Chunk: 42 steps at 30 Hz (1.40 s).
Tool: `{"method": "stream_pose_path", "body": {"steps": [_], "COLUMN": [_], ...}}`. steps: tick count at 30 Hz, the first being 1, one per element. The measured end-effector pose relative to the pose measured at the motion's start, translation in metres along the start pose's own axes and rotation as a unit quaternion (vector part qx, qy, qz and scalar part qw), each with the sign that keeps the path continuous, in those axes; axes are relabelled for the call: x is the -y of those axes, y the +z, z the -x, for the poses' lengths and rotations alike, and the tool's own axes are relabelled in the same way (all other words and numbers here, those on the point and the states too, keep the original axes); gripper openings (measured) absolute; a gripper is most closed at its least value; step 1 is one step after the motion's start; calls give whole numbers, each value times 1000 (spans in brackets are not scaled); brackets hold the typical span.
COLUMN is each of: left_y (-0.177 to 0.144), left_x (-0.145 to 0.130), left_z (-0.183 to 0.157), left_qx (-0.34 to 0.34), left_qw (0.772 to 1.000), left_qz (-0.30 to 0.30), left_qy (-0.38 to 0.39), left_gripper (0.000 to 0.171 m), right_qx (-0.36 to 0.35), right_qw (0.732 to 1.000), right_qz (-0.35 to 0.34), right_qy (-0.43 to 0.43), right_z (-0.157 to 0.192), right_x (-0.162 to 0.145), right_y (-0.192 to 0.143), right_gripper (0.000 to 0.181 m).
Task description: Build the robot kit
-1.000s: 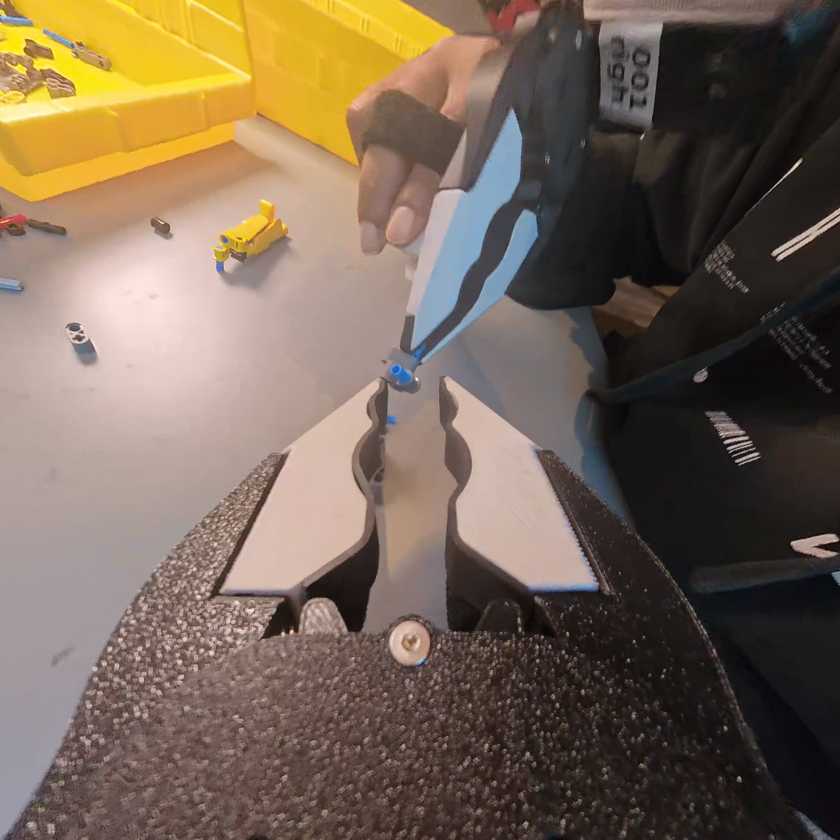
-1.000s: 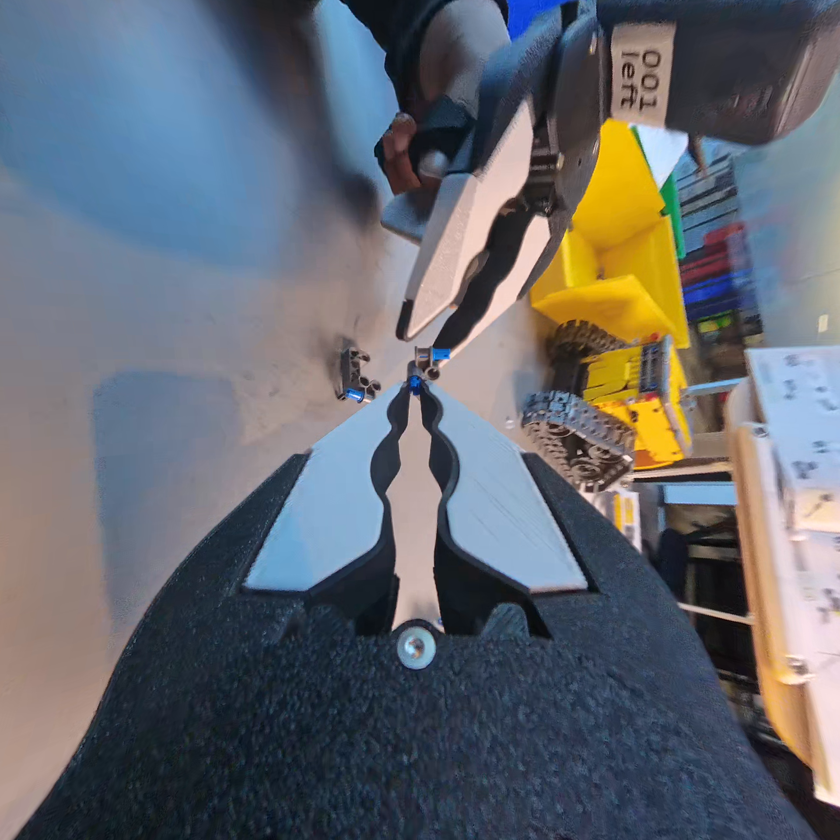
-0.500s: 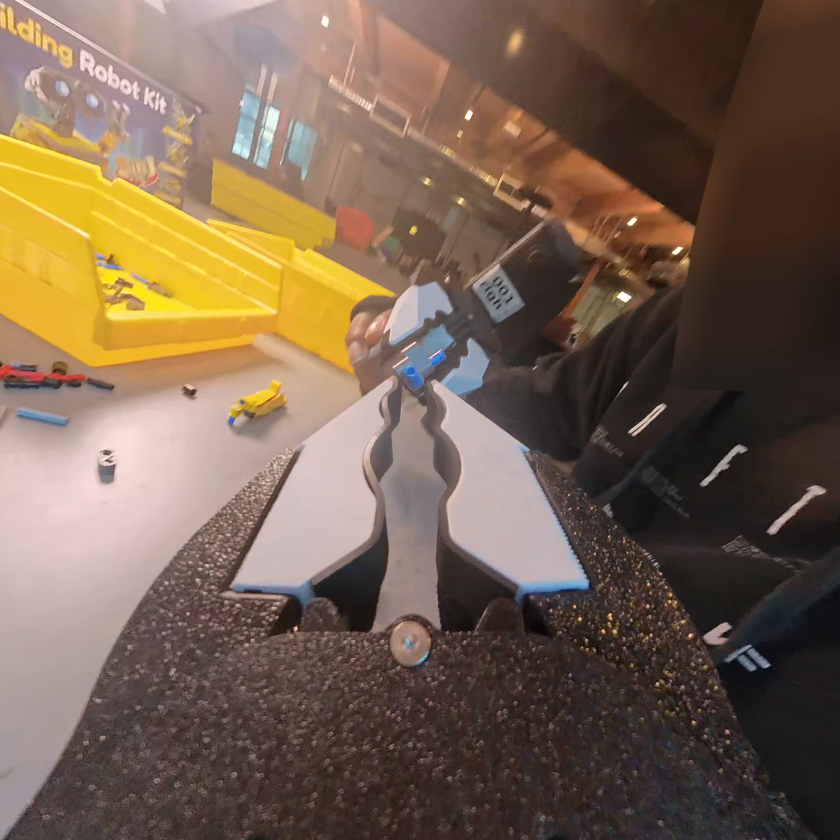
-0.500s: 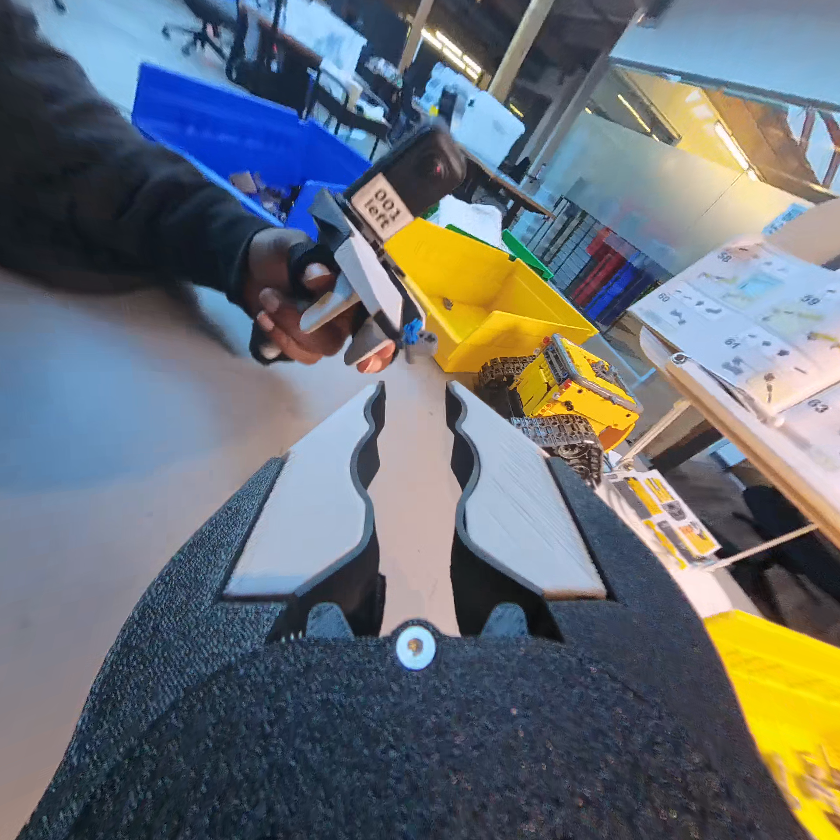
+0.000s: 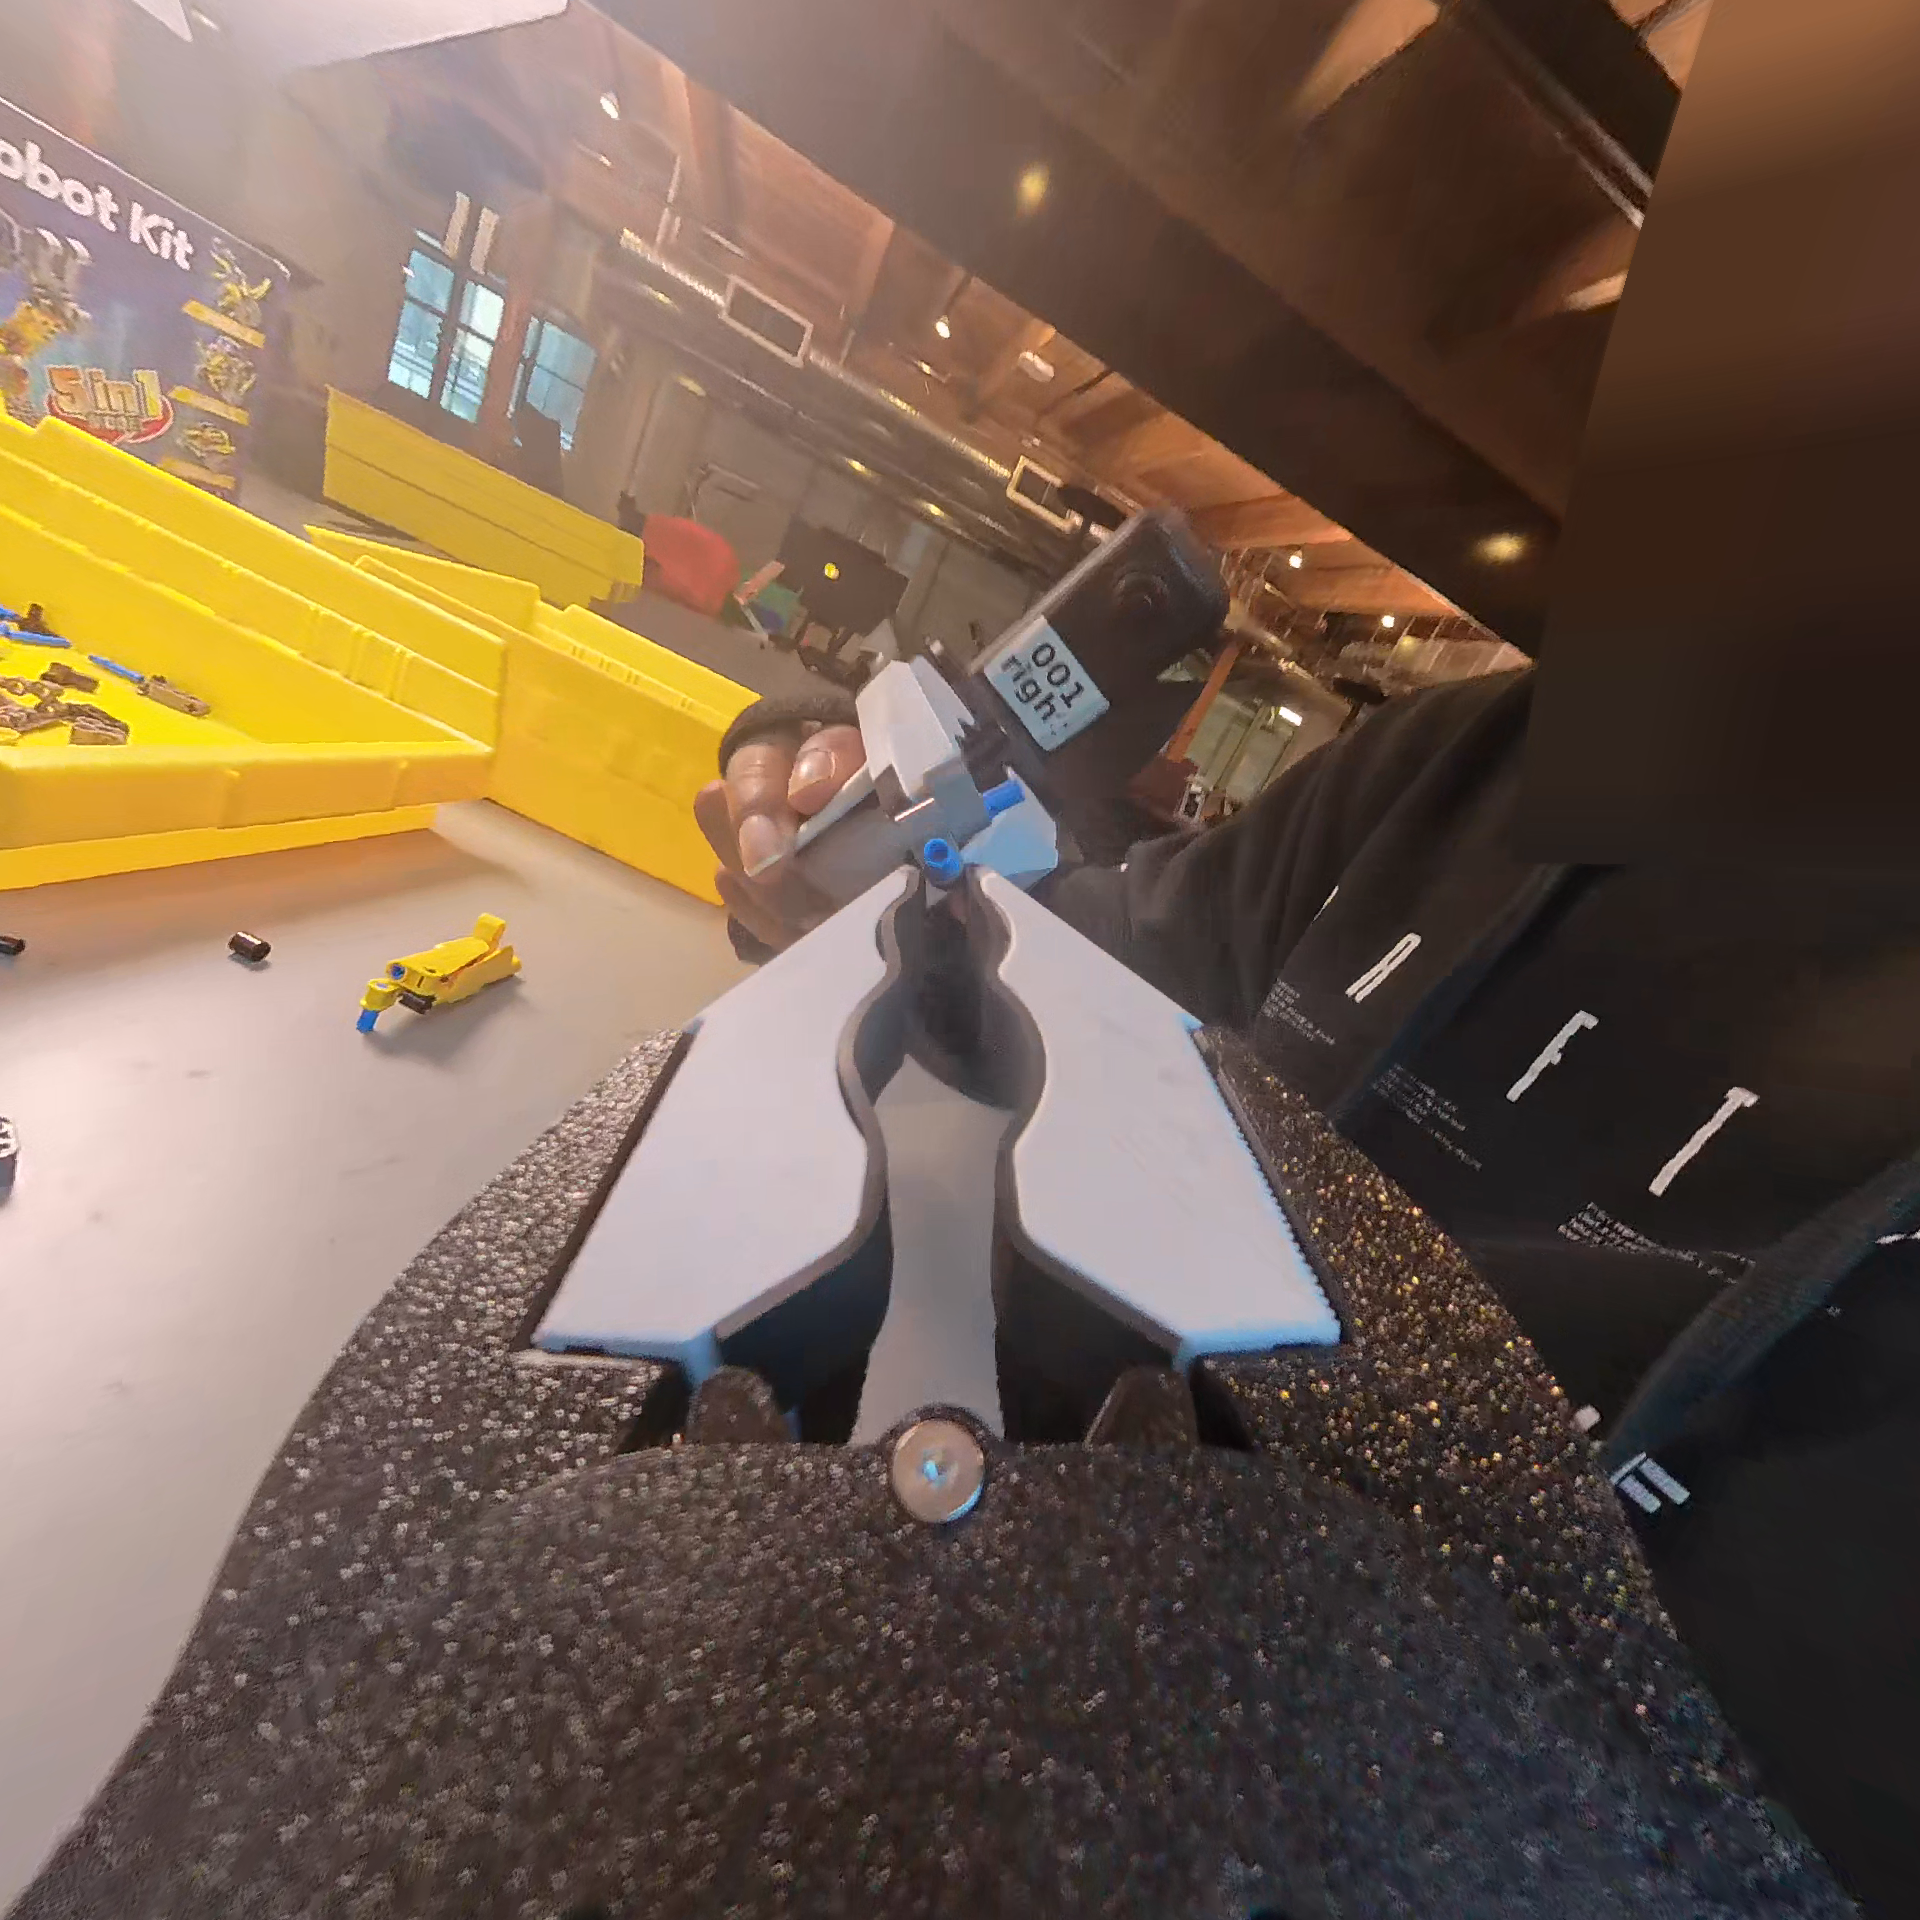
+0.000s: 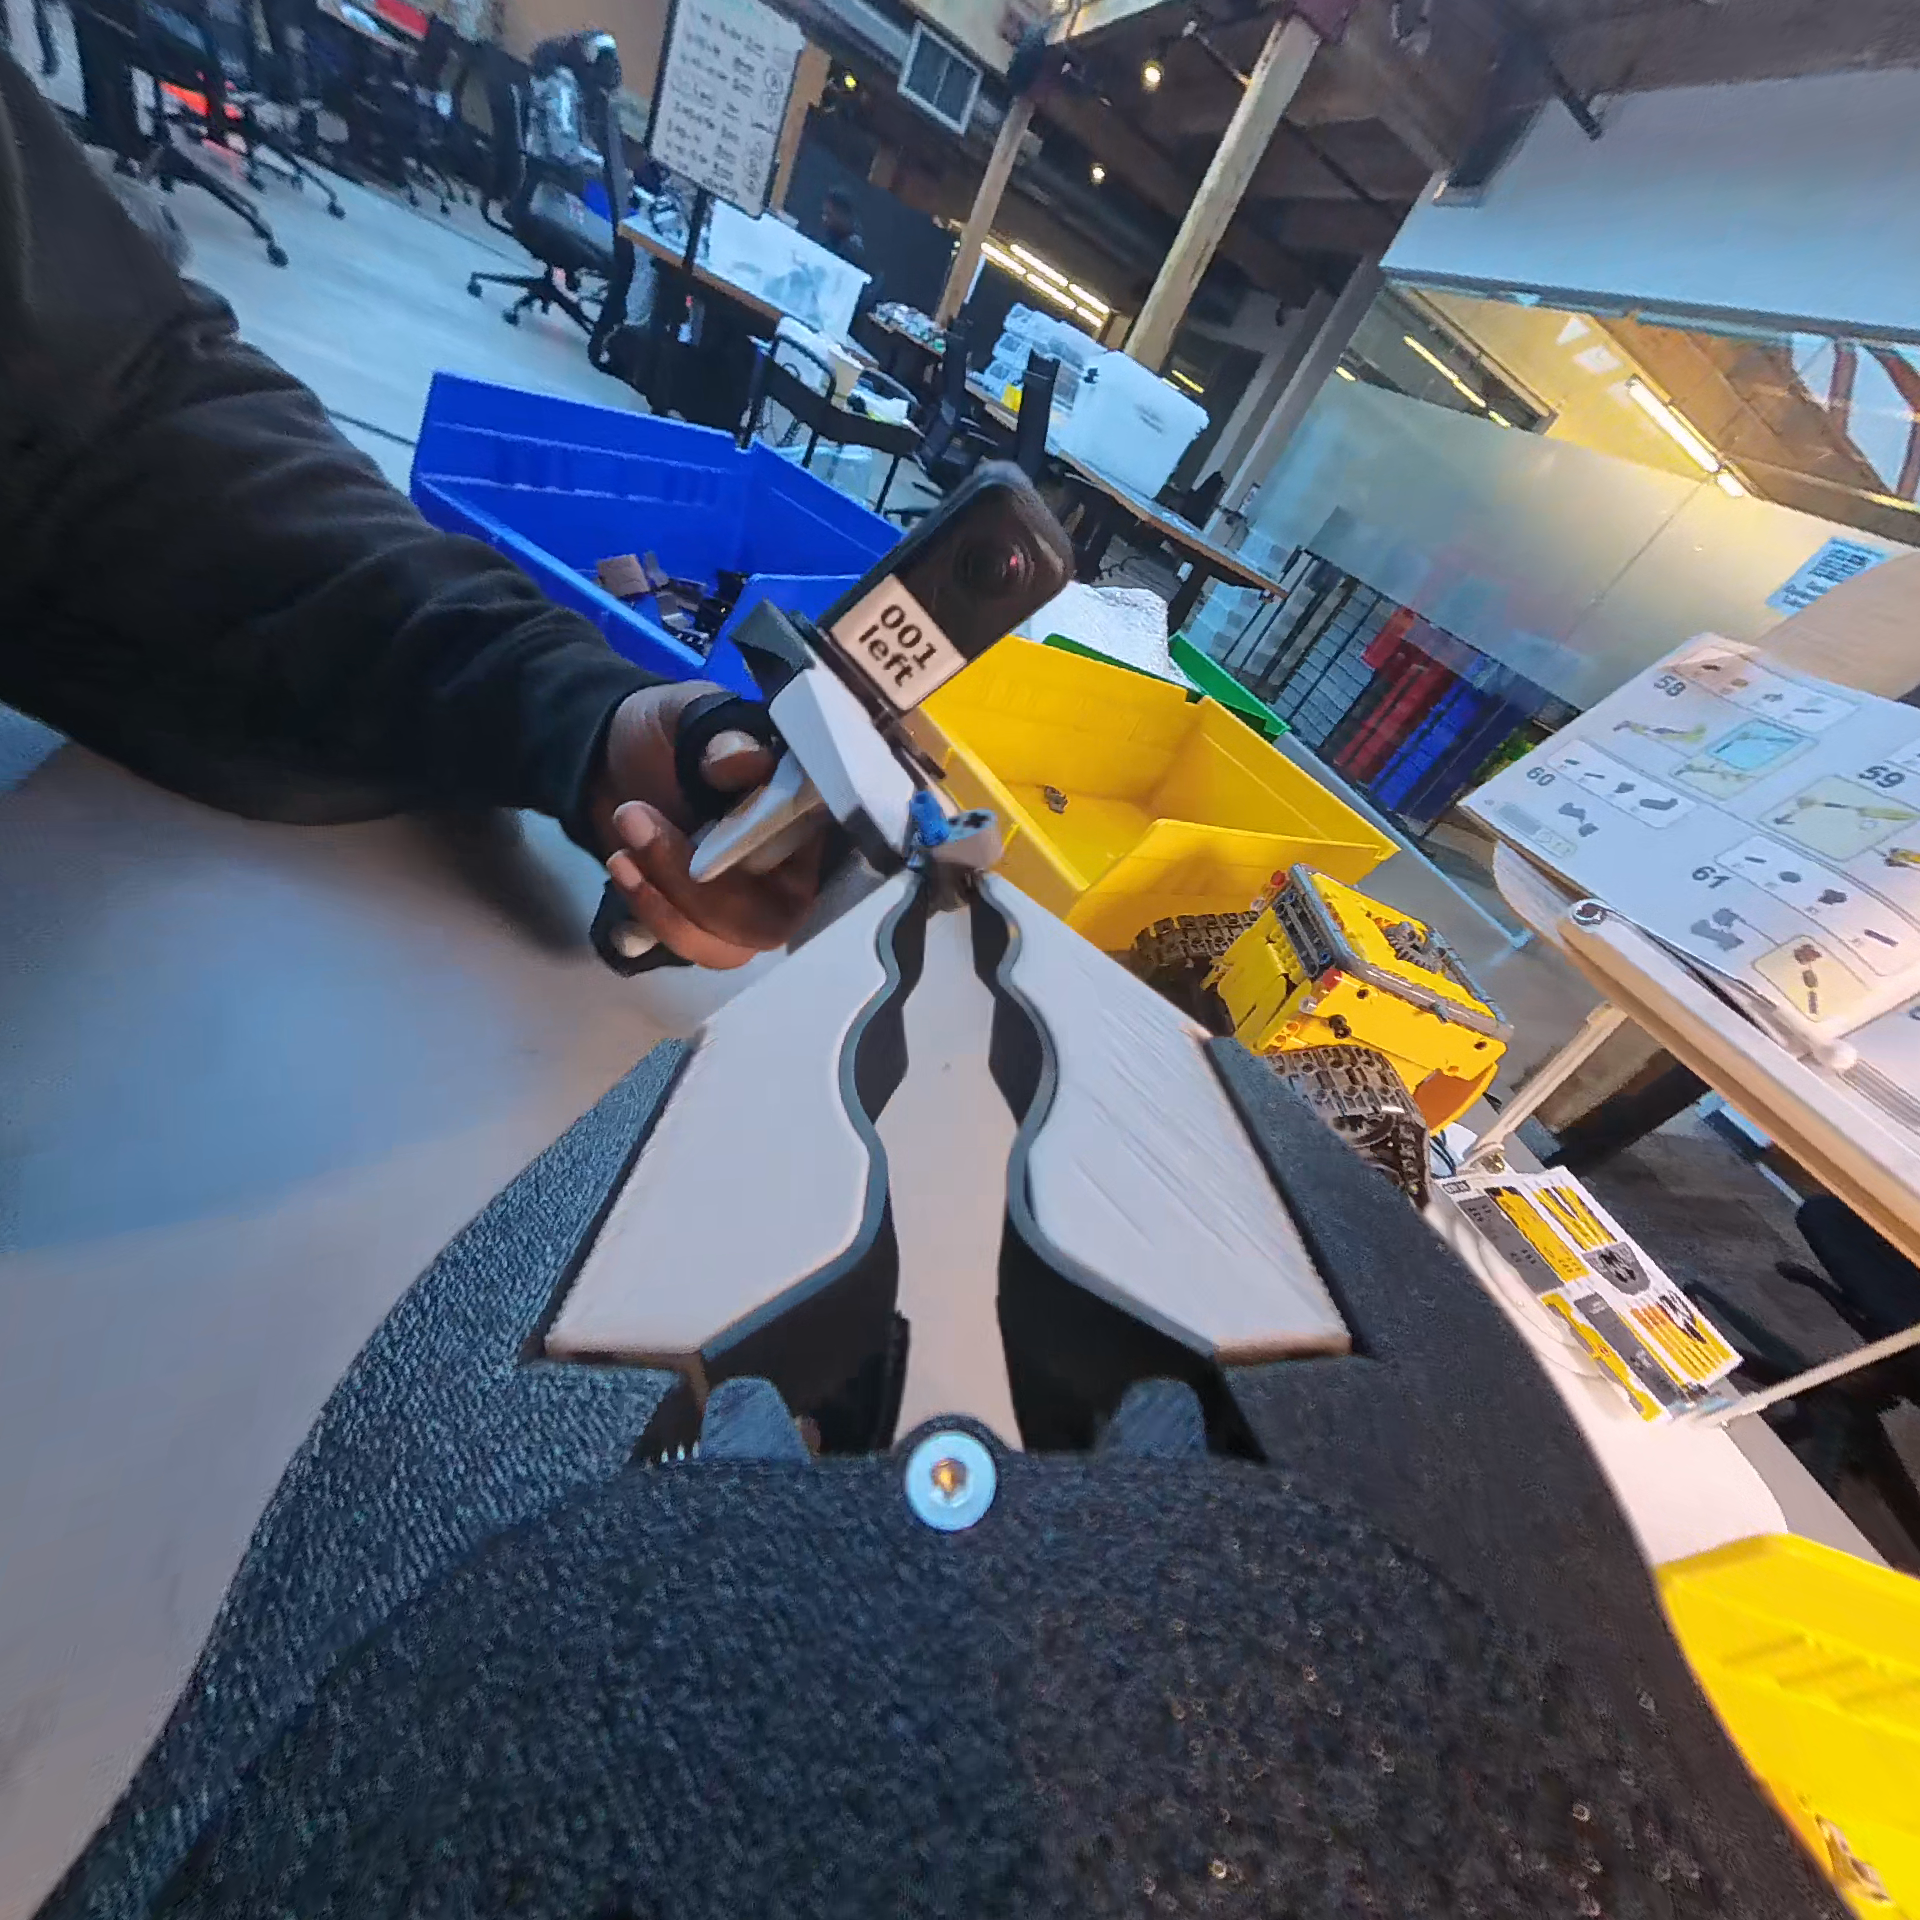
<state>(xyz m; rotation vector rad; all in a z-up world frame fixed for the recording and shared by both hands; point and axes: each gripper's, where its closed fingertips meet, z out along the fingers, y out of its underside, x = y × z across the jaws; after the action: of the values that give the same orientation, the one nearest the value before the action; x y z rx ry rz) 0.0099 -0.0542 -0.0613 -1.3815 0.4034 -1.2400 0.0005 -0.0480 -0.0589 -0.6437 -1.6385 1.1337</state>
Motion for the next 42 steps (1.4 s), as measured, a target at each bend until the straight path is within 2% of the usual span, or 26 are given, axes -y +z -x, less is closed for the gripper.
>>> {"method": "stream_pose_path", "body": {"steps": [5, 13, 21, 26, 30, 33, 42], "left_y": [-2, -10, -9, -8, -5, -3, -3], "left_x": [-13, -11, -27, -20, -8, -2, 8], "left_z": [8, 25, 37, 29, 17, 12, 6], "left_qx": [36, 106, 151, 115, 46, 10, -27], "left_qw": [997, 986, 970, 983, 998, 998, 993], "left_qz": [60, 94, 146, 111, 38, -1, -48], "left_qy": [37, 87, 126, 87, -14, -62, -102], "left_gripper": [1, 14, 10, 9, 8, 8, 8], "right_qx": [26, 8, 14, 19, 22, 19, 16], "right_qw": [999, 997, 993, 998, 999, 998, 997], "right_qz": [17, 71, 102, 63, 5, -17, -33], "right_qy": [-15, -28, -54, -16, 41, 59, 68], "right_z": [2, -4, 4, 4, 2, -1, -3], "right_x": [-10, -31, -43, -31, -14, -7, -2], "right_y": [-6, -6, 1, 0, -1, -3, -2], "right_gripper": [8, 7, 7, 8, 8, 10, 20]}}
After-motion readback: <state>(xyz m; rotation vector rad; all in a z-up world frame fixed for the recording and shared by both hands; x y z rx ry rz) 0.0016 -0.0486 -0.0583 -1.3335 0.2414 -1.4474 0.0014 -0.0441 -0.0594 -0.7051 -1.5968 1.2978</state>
